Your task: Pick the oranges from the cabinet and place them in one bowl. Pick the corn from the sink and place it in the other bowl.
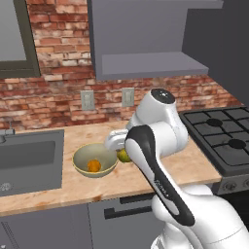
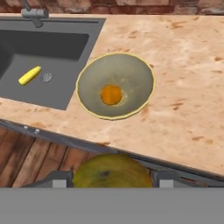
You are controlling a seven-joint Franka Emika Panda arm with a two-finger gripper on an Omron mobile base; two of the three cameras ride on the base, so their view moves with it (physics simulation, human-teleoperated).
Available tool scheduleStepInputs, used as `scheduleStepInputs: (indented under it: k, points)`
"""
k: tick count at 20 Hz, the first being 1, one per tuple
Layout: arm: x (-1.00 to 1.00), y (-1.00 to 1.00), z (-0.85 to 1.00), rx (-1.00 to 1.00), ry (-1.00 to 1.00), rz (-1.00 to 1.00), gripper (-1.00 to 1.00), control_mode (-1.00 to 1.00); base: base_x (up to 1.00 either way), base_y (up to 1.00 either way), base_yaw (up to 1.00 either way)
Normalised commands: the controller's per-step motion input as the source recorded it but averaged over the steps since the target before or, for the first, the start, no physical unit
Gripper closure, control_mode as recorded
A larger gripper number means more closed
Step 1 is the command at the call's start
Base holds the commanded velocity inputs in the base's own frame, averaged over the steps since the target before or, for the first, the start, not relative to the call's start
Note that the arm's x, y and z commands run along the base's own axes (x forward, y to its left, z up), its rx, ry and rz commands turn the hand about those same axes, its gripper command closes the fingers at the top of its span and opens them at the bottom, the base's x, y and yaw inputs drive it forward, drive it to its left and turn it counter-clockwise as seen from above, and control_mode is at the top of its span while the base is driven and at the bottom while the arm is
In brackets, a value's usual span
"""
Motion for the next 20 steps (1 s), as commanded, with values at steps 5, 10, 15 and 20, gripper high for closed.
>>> scheduleStepInputs:
  k: [5, 10, 15, 20]
  points:
    - [0.28, 0.16, 0.0, -0.01, 0.0, 0.0, 1.0, -1.0, 0.0, 0.0, 0.0]
    - [0.38, 0.27, 0.0, -0.02, 0.0, 0.0, 1.0, -1.0, 0.0, 0.0, 0.0]
    - [0.43, 0.21, -0.29, -0.05, 0.0, 0.0, 1.0, -1.0, 0.0, 0.0, 0.0]
    - [0.44, 0.12, -0.35, -0.05, 0.0, 0.0, 1.0, -1.0, 0.0, 0.0, 0.0]
